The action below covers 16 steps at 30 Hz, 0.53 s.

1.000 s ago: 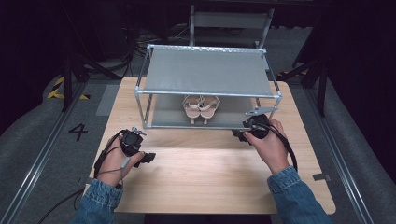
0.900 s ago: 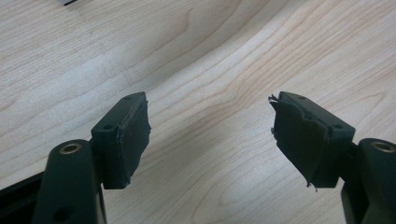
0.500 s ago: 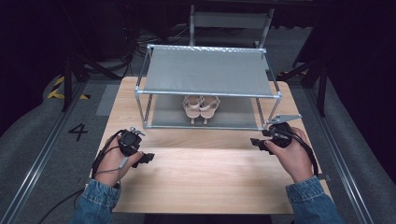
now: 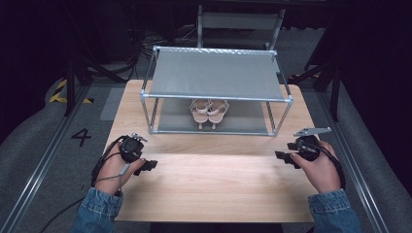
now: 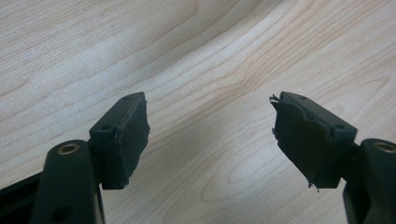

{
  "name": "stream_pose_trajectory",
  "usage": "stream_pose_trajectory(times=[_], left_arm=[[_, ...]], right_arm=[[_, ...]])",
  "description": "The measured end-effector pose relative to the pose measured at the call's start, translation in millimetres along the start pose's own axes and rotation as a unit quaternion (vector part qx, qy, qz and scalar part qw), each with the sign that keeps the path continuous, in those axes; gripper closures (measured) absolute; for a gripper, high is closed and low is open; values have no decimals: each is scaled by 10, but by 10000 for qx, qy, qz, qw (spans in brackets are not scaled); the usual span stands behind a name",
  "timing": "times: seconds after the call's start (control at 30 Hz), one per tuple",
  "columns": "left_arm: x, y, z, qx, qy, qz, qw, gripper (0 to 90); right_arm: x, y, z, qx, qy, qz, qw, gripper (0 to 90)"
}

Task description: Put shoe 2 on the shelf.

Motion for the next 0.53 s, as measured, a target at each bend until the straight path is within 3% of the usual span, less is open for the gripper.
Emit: stream_pose_trajectory(times=[0.33,0.53], left_arm=[[-30,-51,40,26,-62,-14,10000,261],[-50,-49,49,25,-74,-40,10000,261]], right_arm=[[-157,242,96,-163,-134,-146,9997,322],[-237,310,182,-162,-275,-28,9995,320]])
Point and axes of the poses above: each handheld gripper's, and its own axes: z roughly forward along the jaws, x roughly out of its top, y roughly to its right, the point moved 10 cm from there along z, roughly forward along the jaws, and after that the axes turned 5 degrees about z, right-handed, at the moved point
